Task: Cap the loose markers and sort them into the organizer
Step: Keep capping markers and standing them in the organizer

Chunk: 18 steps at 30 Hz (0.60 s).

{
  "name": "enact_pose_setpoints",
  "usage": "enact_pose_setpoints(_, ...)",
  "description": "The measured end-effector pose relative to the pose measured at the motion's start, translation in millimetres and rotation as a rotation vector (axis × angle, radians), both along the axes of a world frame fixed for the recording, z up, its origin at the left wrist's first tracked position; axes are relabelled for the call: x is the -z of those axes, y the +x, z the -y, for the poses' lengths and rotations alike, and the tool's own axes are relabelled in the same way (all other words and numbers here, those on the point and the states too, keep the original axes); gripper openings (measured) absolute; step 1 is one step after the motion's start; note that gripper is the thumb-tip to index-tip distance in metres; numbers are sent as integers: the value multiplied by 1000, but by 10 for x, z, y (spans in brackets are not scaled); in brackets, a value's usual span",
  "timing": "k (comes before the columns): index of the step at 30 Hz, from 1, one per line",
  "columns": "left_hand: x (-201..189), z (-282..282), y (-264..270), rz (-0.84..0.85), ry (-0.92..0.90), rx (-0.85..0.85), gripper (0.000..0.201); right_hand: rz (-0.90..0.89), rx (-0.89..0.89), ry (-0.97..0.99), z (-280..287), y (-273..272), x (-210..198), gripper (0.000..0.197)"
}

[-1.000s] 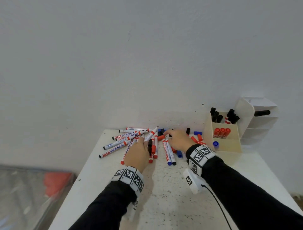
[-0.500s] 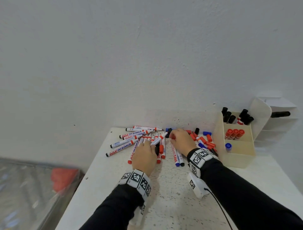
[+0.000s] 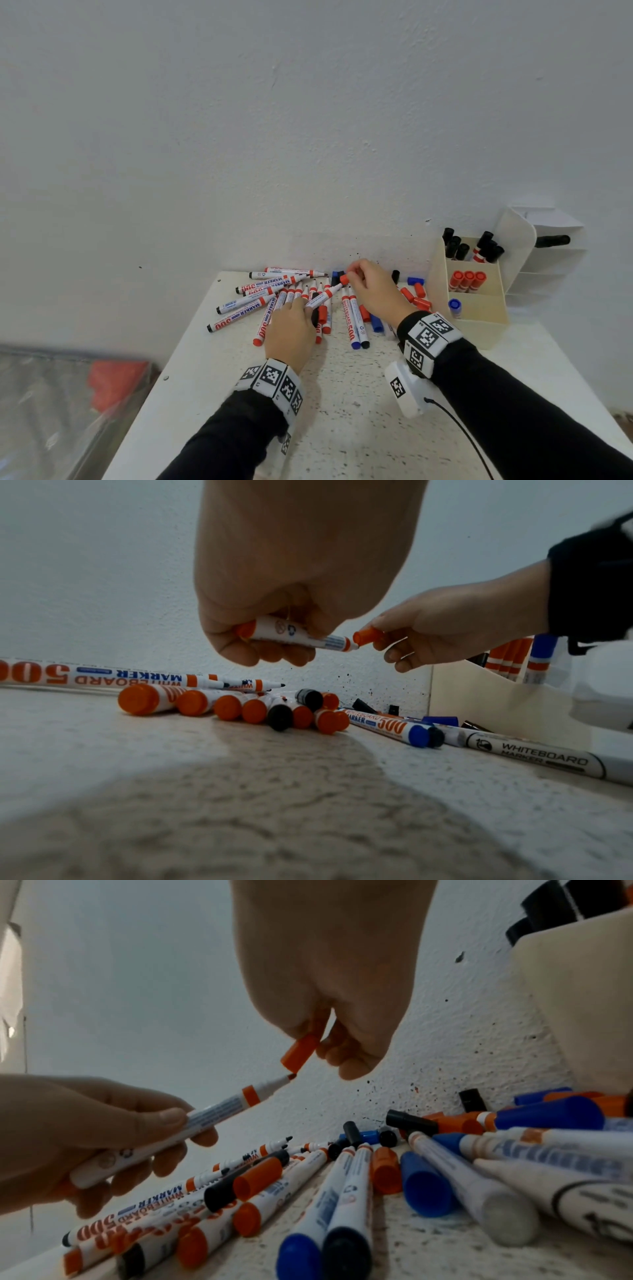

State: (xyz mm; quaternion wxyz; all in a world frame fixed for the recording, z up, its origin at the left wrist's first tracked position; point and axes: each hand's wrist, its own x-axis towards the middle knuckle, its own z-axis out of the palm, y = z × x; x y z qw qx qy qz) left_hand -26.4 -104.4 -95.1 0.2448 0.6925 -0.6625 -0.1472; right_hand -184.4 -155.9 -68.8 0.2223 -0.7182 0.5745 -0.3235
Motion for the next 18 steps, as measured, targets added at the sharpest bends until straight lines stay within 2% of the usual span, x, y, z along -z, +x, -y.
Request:
enact_pose_setpoints(4,-8,-19,-10,-16,-8,-5,35,-13,-109,70,-108,-60,-56,32)
enact_pose_setpoints(6,-16,-27,-12,-21,-8,-1,35,-27,-76,24,-117,-69,-54,33)
enact_pose_setpoints(11,-32,-76,-43,-10,6,16,34,365,165,16,-168,-29,-19,15)
enact_pose_setpoints(18,-63,-153,-63,-49,-27,87,32,492,128,135,-272,57,31,10)
